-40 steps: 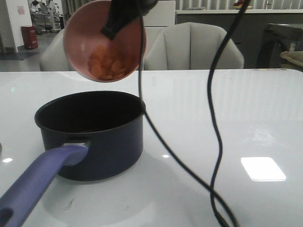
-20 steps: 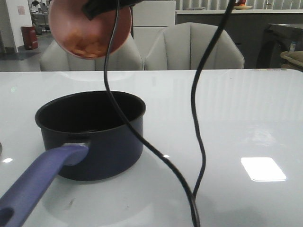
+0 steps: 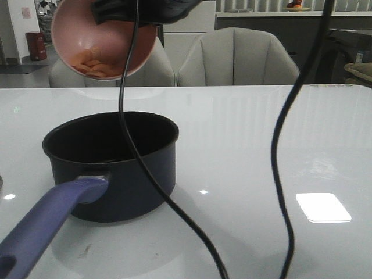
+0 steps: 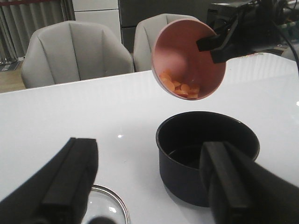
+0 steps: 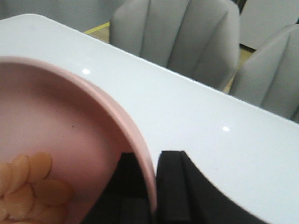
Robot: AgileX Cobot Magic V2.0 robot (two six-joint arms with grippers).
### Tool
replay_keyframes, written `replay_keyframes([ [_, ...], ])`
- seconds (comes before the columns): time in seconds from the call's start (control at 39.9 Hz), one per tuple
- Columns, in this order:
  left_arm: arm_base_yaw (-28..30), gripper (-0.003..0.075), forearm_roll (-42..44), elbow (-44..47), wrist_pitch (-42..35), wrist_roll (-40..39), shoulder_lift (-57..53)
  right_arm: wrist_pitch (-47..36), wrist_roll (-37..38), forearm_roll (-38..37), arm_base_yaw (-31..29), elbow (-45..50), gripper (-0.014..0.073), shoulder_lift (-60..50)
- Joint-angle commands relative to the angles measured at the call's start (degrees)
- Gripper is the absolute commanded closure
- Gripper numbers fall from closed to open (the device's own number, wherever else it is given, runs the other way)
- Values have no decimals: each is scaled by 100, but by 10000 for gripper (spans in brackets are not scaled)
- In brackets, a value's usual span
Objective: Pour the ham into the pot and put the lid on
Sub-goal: 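Lift the pink bowl and carry it over the saucepan with the right gripper, then tilt the pink bowl over the saucepan to pour the orange slices in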
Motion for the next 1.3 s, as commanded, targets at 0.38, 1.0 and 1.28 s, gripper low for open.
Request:
replay_keyframes([
  [0.38, -41, 218, -55, -142, -471, -7, 74, -27, 152, -303, -1, -159, 452, -696],
  [1.0, -41, 218, -55, -142, -471, -7, 74, -346, -4446, 3478, -429, -151, 452, -878],
  [1.28, -41, 218, -55, -142, -471, -7, 74, -1679, -7458, 5908, -602, -151, 452, -820],
])
